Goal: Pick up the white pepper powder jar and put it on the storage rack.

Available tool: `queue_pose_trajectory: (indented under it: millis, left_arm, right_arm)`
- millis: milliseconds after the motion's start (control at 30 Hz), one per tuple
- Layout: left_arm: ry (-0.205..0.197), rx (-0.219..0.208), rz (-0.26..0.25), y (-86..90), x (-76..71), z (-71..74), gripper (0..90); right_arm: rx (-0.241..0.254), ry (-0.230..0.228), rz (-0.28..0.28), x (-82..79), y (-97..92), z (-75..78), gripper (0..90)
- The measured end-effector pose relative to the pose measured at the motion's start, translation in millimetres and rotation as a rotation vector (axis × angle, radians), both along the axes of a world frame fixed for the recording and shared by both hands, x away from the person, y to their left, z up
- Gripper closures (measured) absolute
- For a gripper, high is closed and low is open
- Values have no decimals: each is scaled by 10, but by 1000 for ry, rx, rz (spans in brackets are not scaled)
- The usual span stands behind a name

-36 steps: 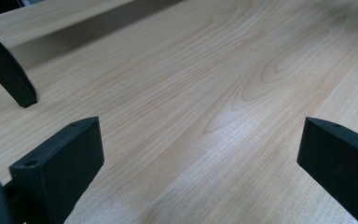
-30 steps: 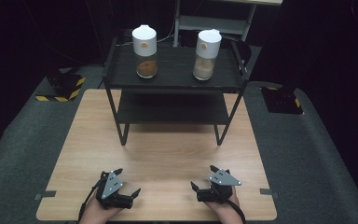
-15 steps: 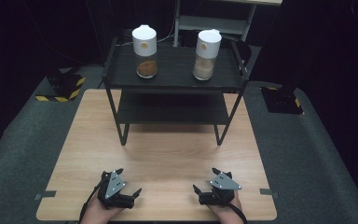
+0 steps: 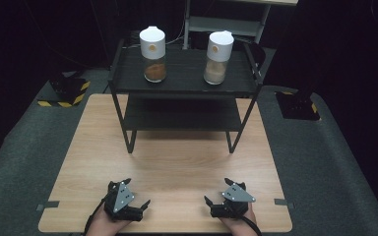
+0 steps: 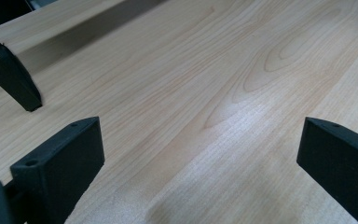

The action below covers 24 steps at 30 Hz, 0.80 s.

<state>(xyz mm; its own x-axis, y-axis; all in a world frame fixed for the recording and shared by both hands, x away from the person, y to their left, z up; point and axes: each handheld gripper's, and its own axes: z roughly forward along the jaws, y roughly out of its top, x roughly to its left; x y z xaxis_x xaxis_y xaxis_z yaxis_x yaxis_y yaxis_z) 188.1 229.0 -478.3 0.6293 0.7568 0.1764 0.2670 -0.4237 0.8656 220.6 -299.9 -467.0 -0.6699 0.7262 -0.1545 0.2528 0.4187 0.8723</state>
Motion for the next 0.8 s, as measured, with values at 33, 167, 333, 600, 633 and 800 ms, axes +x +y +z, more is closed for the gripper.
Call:
queue_pose_trajectory:
  millis: [33, 167, 333, 600, 633, 800]
  left_arm:
    - [2, -3, -4, 11, 4, 0, 9]
    - [14, -19, -8, 42, 26, 3, 9]
    - [9, -7, -16, 31, 18, 4, 9]
    - [11, 3, -20, 28, 10, 10, 9]
    - [11, 4, -20, 32, 8, 11, 9]
    - [29, 8, -34, 44, 55, 31, 10]
  right_arm:
    - [-3, 0, -3, -2, 7, 2, 23]
    - [-9, 1, -4, -4, 19, 7, 23]
    - [-6, 10, -1, 11, 12, 13, 23]
    - [-6, 39, 5, 58, 6, 42, 22]
    - [-6, 39, 5, 58, 6, 42, 22]
    - [31, 55, -9, 74, -35, 32, 22]
